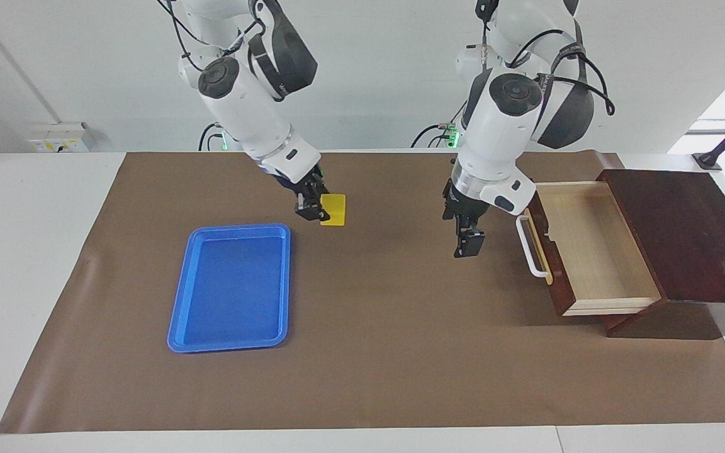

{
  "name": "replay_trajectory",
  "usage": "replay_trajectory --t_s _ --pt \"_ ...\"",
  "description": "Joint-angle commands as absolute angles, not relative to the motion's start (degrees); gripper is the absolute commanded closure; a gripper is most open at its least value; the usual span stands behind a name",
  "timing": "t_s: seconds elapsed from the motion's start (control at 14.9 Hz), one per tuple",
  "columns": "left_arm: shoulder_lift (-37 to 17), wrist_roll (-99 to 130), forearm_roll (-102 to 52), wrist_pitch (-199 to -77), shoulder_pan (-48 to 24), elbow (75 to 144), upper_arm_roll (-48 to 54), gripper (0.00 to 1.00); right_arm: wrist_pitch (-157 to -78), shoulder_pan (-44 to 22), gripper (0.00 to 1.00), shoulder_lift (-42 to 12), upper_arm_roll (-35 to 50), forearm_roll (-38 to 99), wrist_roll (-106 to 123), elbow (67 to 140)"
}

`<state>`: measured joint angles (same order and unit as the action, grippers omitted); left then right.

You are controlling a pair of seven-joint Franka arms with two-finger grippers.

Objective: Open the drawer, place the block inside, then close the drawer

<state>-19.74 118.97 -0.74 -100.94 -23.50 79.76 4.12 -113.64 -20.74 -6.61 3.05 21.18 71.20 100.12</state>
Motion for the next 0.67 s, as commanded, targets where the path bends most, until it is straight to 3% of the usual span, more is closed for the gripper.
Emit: replay_trajectory --t_s 0.0,0.6 --pt "-21.62 122.42 -0.88 -98.96 -24.96 77.7 3.08 0.0 -115.83 -24.33 1.0 -7.56 2.81 18.2 65.76 98.61" --pt "-19.78 124.54 -2.2 -99.32 -30.14 81.82 3.6 0.0 -119.88 -26.63 1.0 -8.17 2.81 17.05 67.24 99.23"
